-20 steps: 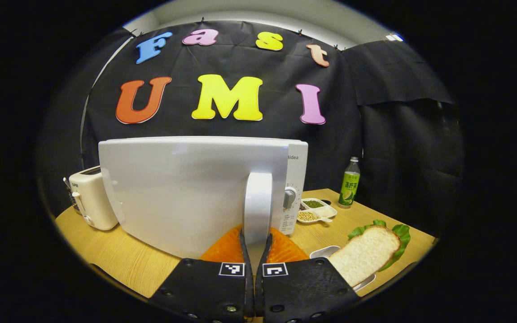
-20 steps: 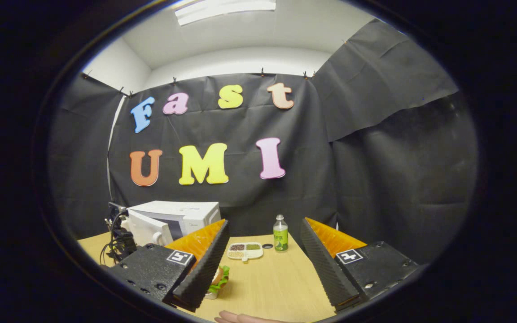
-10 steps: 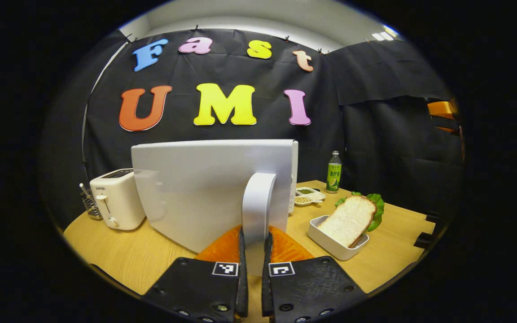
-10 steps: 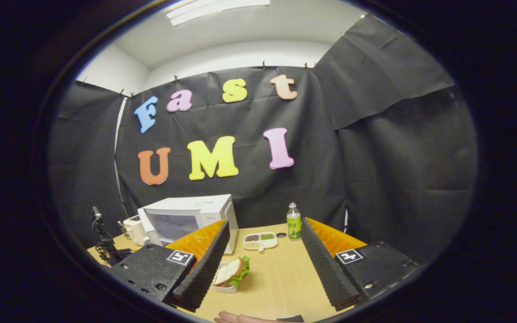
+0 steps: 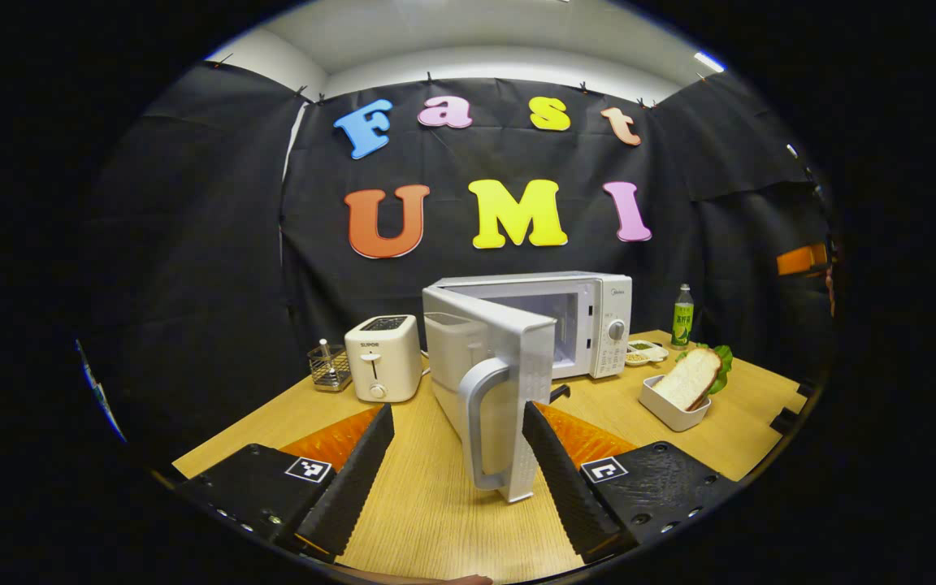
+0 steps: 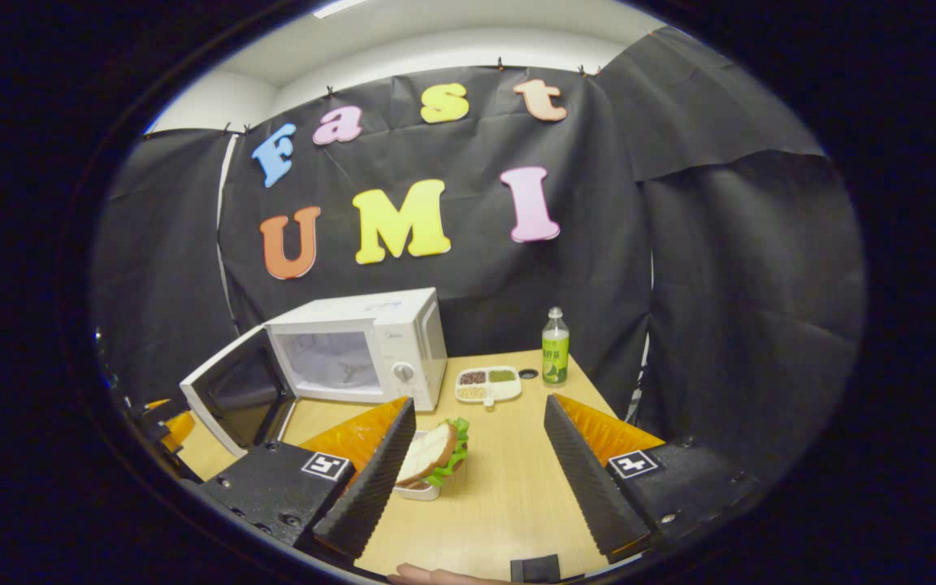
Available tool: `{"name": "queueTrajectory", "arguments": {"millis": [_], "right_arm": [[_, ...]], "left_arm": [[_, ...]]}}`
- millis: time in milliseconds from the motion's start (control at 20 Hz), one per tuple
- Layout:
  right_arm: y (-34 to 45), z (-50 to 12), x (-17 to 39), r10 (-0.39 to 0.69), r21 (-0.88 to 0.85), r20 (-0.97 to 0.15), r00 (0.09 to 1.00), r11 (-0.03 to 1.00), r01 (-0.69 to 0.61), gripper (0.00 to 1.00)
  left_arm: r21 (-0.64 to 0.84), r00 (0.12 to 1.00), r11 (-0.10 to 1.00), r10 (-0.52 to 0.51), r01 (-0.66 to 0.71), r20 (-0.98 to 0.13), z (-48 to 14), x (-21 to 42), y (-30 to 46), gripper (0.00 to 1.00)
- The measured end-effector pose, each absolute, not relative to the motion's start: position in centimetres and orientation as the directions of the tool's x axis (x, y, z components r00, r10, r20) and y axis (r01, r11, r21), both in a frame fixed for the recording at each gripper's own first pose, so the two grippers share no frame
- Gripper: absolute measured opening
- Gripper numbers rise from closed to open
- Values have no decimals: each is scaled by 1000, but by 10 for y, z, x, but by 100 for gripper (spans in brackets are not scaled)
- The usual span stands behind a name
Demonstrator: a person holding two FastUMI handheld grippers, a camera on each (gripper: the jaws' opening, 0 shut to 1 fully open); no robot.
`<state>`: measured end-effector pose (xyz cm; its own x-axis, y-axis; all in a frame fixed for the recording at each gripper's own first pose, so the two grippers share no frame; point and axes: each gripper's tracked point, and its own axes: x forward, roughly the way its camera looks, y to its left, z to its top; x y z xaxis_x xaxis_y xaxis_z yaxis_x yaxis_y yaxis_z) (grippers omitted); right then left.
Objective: Open the microwave oven with the left hand, put the food in, and close the microwave oven.
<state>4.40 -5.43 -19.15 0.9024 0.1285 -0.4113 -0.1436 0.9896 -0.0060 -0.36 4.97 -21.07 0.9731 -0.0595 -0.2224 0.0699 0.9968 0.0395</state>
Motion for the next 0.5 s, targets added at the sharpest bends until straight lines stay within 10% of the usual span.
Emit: {"name": "queueTrajectory", "arguments": {"millis": [500], "right_arm": [[-44,-240,126,276,166,-667,692,960,-224,99]], "left_arm": [[34,988,999,-14,20,-154,-131,21,47,95]]}}
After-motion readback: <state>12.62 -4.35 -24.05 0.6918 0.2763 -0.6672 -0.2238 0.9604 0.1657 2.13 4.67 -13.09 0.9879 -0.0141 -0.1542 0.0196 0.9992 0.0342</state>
